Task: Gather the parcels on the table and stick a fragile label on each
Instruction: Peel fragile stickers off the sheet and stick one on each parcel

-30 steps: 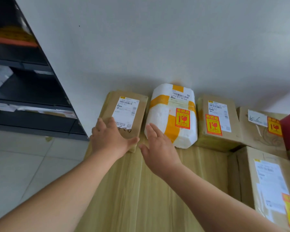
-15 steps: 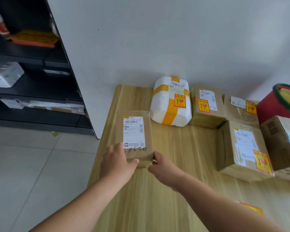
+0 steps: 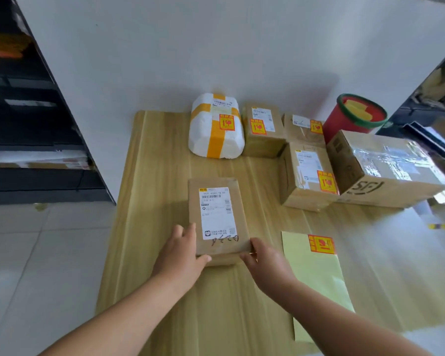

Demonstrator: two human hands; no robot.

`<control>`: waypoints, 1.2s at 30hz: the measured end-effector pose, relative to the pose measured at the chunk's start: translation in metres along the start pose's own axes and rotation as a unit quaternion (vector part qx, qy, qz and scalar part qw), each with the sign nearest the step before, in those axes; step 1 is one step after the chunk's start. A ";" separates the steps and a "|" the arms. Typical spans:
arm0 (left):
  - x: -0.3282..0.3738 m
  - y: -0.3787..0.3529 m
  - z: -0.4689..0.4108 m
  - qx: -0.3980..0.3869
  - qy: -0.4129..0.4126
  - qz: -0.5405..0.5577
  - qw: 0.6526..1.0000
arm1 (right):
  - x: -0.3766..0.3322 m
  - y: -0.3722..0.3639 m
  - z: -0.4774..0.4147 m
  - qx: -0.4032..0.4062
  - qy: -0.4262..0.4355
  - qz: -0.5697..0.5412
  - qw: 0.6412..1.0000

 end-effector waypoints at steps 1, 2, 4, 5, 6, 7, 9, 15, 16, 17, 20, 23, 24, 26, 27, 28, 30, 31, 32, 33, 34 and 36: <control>0.001 -0.004 0.003 0.004 -0.001 -0.010 1.000 | 0.006 -0.002 0.003 -0.005 0.002 0.005 1.000; 0.004 -0.006 0.006 0.015 -0.002 -0.027 1.000 | 0.012 -0.005 0.006 -0.011 0.008 0.007 1.000; 0.012 -0.013 0.013 0.067 -0.014 -0.089 0.994 | 0.026 -0.008 0.013 -0.020 0.020 0.009 1.000; 0.018 -0.018 0.017 0.087 -0.034 -0.121 0.988 | 0.034 -0.007 0.017 -0.018 0.025 0.016 0.999; 0.025 -0.026 0.023 0.092 -0.063 -0.143 0.983 | 0.043 -0.005 0.022 -0.014 0.030 0.027 0.999; 0.034 -0.036 0.028 0.091 -0.098 -0.152 0.979 | 0.053 -0.002 0.027 -0.006 0.033 0.036 0.999; 0.054 -0.059 0.039 0.088 -0.174 -0.154 0.969 | 0.078 0.003 0.037 0.015 0.042 0.054 0.998; 0.111 -0.132 0.066 -0.059 -0.197 -0.142 0.968 | 0.176 0.010 0.060 0.020 -0.012 0.113 0.993; 0.116 -0.144 0.066 -0.080 -0.187 -0.153 0.967 | 0.191 0.011 0.061 0.017 -0.030 0.114 0.993; 0.121 -0.156 0.065 -0.097 -0.184 -0.163 0.965 | 0.204 0.011 0.062 0.014 -0.044 0.112 0.993; 0.129 -0.189 0.058 -0.147 -0.172 -0.195 0.955 | 0.234 0.011 0.058 0.010 -0.070 0.110 0.991; 0.132 -0.218 0.047 -0.172 -0.153 -0.220 0.948 | 0.255 0.005 0.049 0.010 -0.084 0.113 0.990; 0.132 -0.226 0.043 -0.176 -0.145 -0.225 0.947 | 0.260 0.002 0.046 0.011 -0.087 0.117 0.989; 0.131 -0.237 0.032 -0.171 -0.125 -0.238 0.948 | 0.267 -0.002 0.039 0.015 -0.096 0.126 0.987; 0.129 -0.240 0.027 -0.163 -0.116 -0.245 0.949 | 0.270 -0.005 0.036 0.017 -0.101 0.132 0.986; 0.128 -0.243 0.022 -0.156 -0.107 -0.253 0.949 | 0.273 -0.006 0.032 0.016 -0.105 0.139 0.985; 0.124 -0.247 0.016 -0.151 -0.090 -0.262 0.949 | 0.277 -0.010 0.025 0.011 -0.108 0.150 0.983; 0.123 -0.250 0.014 -0.152 -0.087 -0.263 0.949 | 0.277 -0.012 0.024 0.011 -0.106 0.151 0.983; 0.122 -0.253 0.015 -0.152 -0.091 -0.262 0.949 | 0.276 -0.014 0.023 0.014 -0.098 0.148 0.984; 0.123 -0.256 0.016 -0.150 -0.098 -0.257 0.949 | 0.274 -0.016 0.023 0.018 -0.084 0.143 0.986; 0.124 -0.259 0.019 -0.147 -0.109 -0.252 0.950 | 0.270 -0.018 0.024 0.019 -0.066 0.136 0.988; 0.127 -0.264 0.024 -0.135 -0.134 -0.244 0.951 | 0.262 -0.022 0.024 0.022 -0.030 0.111 0.993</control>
Point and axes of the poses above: each hand's wrist, its own z-axis away from the middle knuckle, its own y-axis out of the back of the hand, x = y × z, the point moved 2 cm from there along -z, towards the middle knuckle, and after that the axes turned 6 degrees about z, right-handed, at the moved point
